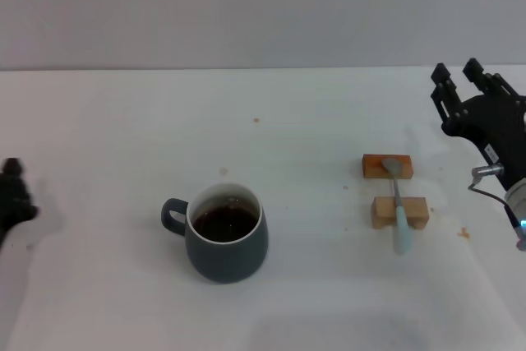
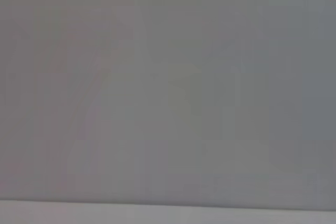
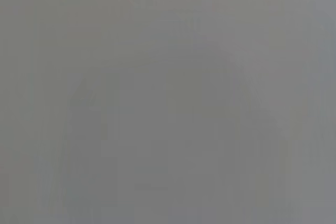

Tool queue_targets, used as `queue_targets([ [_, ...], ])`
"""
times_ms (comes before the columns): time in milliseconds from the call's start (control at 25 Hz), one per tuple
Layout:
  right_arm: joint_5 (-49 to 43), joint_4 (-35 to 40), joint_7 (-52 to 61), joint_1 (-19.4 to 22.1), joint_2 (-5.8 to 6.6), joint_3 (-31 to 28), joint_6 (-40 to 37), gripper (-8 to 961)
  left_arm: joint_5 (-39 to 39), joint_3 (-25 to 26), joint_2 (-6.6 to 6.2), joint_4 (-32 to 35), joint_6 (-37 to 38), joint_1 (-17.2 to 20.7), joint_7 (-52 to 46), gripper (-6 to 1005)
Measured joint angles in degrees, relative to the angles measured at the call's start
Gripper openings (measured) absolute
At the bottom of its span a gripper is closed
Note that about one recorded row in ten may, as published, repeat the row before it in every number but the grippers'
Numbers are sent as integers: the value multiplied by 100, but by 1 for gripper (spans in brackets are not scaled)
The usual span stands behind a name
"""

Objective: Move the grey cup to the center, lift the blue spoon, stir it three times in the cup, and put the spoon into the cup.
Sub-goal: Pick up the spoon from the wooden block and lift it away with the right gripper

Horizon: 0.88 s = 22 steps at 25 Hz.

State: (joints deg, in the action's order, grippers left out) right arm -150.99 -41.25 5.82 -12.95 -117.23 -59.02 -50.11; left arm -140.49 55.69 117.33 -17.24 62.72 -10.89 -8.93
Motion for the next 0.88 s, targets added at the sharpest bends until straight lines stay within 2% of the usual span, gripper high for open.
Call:
queue_targets([
  [280,-206,-515,-2,427,-92,30,303,445,-1,638,-108,208,162,105,-1,-2],
  [400,-323,-672,-2,642,-150,95,328,445,-4,687,-137,235,147,114,0,-2],
  [880,-317,-1107,-1,1319,-190,592,379,445,-21,692,-223,294,134,1,6,-2],
])
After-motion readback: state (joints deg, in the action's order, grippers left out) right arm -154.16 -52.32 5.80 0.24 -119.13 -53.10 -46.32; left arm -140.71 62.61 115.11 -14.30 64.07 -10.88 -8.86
